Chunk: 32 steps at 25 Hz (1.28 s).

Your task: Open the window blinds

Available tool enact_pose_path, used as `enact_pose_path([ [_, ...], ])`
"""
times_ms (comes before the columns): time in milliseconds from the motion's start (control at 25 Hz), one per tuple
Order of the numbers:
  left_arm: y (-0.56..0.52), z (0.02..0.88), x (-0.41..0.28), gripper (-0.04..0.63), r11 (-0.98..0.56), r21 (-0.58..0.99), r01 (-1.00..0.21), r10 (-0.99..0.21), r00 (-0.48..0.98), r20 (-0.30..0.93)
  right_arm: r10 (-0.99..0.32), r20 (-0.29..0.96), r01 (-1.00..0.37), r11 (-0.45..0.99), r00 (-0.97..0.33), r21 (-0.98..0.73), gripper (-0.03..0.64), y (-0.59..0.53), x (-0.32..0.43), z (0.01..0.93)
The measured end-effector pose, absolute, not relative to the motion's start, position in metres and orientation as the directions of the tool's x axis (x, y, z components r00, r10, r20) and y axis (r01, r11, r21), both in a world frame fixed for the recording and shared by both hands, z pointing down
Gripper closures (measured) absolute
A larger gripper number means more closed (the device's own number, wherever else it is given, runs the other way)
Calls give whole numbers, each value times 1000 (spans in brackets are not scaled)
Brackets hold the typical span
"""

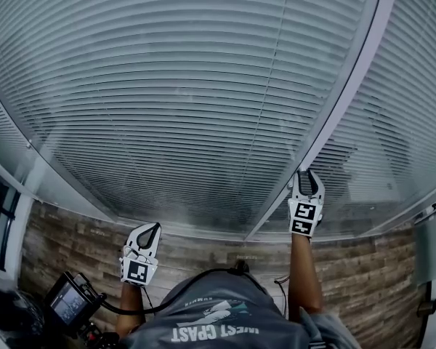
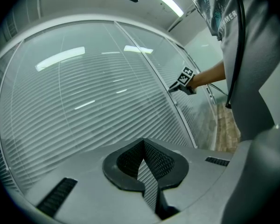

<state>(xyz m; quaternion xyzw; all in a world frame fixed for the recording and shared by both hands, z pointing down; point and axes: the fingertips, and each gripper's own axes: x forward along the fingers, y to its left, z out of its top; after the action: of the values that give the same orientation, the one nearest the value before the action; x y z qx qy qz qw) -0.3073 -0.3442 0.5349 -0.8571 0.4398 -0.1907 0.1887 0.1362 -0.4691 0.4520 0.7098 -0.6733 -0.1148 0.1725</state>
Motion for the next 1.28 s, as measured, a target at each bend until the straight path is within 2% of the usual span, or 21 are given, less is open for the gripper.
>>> enact_pose_path([
  [80,-345,533,-307,592,-541,-499,-677,-825,542,159,-999,44,-994,-23,28,110,497,-468,145,453],
  [160,-345,530,-307,592,-537,-499,-680,-827,540,154,-1000,30,-996,3,-6,-88,497,-471,150,455],
  [240,-345,530,-308,592,-534,-498,-683,-830,535,157,-1000,17,-975,20,-24,-222,499,-475,153,455],
  [320,-345,533,-309,592,-533,-499,-683,-832,530,162,-1000,11,-969,11,-14,-246,499,-476,154,456],
  [440,-346,534,-309,592,-536,-497,-682,-831,531,167,-999,32,-996,-14,12,-85,499,-476,151,456],
  [560,-345,533,-307,592,-539,-495,-682,-826,542,154,-994,84,-953,-40,68,301,499,-474,145,457],
  [600,-345,535,-307,592,-541,-495,-680,-825,542,156,-989,101,-869,-45,109,492,499,-474,143,458],
  [680,-345,537,-306,592,-545,-502,-672,-823,544,166,-973,103,-569,-35,209,822,500,-473,138,460],
  [720,-345,537,-305,592,-547,-507,-666,-820,547,166,-967,96,-459,-24,235,888,500,-473,136,461],
  [800,-345,536,-303,592,-549,-514,-659,-817,554,161,-968,95,-435,-15,231,900,500,-473,135,461],
  [920,-344,534,-299,592,-553,-511,-657,-815,554,170,-978,119,-604,-7,169,797,499,-471,133,457],
  [1040,-343,537,-300,592,-556,-505,-660,-816,550,179,-994,99,-899,8,40,438,497,-466,131,446],
  [1080,-343,539,-301,592,-555,-507,-659,-816,549,180,-997,75,-953,4,20,304,497,-465,134,442],
  [1160,-344,539,-304,592,-549,-510,-662,-820,544,177,-998,57,-993,-14,20,119,497,-467,143,439],
  [1280,-345,538,-306,592,-543,-507,-669,-826,535,180,-998,56,-999,-22,20,-23,499,-472,151,441],
])
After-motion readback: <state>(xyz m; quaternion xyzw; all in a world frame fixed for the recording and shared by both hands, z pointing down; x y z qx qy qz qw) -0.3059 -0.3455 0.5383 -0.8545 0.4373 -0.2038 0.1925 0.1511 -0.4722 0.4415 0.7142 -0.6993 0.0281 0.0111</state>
